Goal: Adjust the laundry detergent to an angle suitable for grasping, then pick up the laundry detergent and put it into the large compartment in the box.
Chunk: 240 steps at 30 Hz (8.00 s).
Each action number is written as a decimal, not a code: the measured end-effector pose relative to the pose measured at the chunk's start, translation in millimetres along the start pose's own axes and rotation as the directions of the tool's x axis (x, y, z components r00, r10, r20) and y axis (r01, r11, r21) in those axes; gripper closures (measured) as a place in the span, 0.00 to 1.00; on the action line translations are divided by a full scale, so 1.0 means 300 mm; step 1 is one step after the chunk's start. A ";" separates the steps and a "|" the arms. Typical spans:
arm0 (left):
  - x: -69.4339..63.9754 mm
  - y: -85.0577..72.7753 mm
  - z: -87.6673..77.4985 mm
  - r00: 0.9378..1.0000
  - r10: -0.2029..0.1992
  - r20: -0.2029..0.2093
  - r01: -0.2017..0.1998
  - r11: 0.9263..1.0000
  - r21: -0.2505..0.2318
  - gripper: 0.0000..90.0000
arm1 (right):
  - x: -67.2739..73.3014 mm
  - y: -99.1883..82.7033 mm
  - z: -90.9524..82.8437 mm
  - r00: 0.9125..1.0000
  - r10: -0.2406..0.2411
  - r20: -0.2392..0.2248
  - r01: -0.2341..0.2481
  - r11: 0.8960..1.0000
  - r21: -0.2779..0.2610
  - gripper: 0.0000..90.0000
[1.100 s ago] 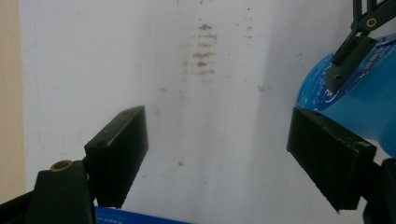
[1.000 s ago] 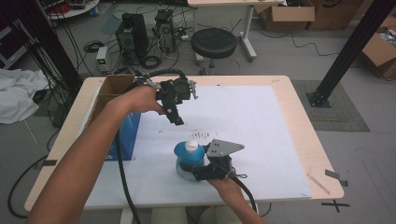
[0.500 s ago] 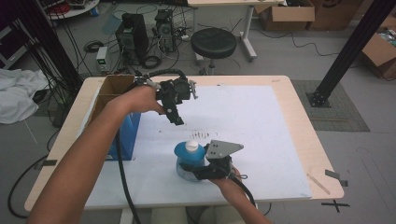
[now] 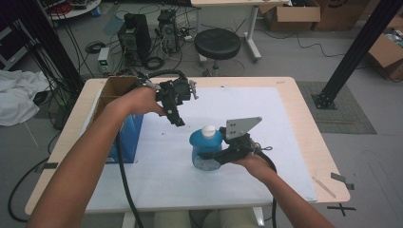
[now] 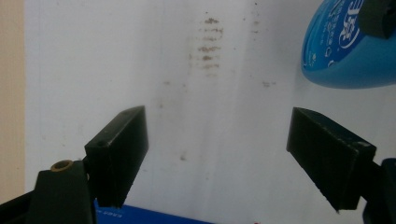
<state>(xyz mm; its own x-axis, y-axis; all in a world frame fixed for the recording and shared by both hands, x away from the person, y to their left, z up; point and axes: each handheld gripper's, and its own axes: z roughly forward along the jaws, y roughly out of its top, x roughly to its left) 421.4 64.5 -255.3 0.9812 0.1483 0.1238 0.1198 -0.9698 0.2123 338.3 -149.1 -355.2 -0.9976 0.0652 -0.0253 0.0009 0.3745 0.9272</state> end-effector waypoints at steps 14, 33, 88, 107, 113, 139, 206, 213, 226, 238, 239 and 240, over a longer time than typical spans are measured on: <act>-0.005 0.001 0.004 1.000 -0.006 -0.002 0.006 1.000 0.004 0.24 | -0.108 0.007 -0.057 0.986 -0.051 -0.159 0.047 0.998 -0.032 0.48; -0.008 -0.006 0.017 1.000 -0.010 0.006 0.009 1.000 0.011 0.24 | -0.170 -0.052 -0.005 0.981 -0.067 -0.180 0.070 0.997 0.011 0.48; -0.014 0.007 0.029 1.000 -0.004 0.009 0.004 1.000 0.029 0.24 | -0.147 -0.139 0.003 0.991 -0.032 -0.127 0.033 0.999 0.003 0.40; -0.016 0.008 0.028 1.000 -0.004 0.006 0.004 0.999 0.032 0.24 | -0.146 -0.143 0.002 0.993 -0.001 -0.120 0.002 1.000 0.004 0.31; -0.016 0.009 0.029 1.000 -0.003 0.006 0.003 0.999 0.033 0.24 | -0.146 -0.144 -0.007 0.993 0.005 -0.117 -0.005 1.000 0.002 0.30; -0.017 0.011 0.027 1.000 -0.008 0.005 0.008 1.000 0.028 0.24 | -0.151 -0.155 -0.099 0.997 0.039 -0.064 -0.037 0.999 0.025 0.17; -0.064 0.003 0.007 0.999 -0.047 -0.009 0.047 0.999 0.012 0.23 | -0.445 0.014 -0.490 0.977 0.006 0.215 -0.126 0.826 0.550 0.18; -0.056 -0.001 0.006 0.999 -0.052 -0.007 0.052 0.999 0.012 0.23 | -0.438 0.019 -0.494 0.975 0.003 0.221 -0.124 0.833 0.539 0.17; -0.064 -0.006 -0.001 0.998 -0.059 -0.011 0.059 0.998 0.000 0.23 | -0.435 0.009 -0.492 0.975 0.007 0.223 -0.130 0.831 0.541 0.17; -0.096 -0.003 -0.023 0.998 -0.067 0.003 0.067 0.997 -0.029 0.23 | -0.417 0.018 -0.496 0.975 0.000 0.224 -0.123 0.834 0.538 0.17; -0.103 0.000 -0.028 0.998 -0.059 0.005 0.059 0.998 -0.033 0.23 | -0.413 0.020 -0.496 0.975 -0.001 0.223 -0.122 0.834 0.538 0.17; -0.105 0.002 -0.031 0.999 -0.052 0.006 0.052 0.998 -0.031 0.23 | -0.413 0.020 -0.497 0.975 -0.002 0.221 -0.120 0.834 0.539 0.17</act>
<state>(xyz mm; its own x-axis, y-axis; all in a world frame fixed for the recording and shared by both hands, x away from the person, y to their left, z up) 389.0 60.9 -250.1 0.9746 0.1972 0.1064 0.1659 -0.9543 0.2486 451.4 -292.8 -290.9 -0.9575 0.2669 -0.1095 0.1581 0.8030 0.5747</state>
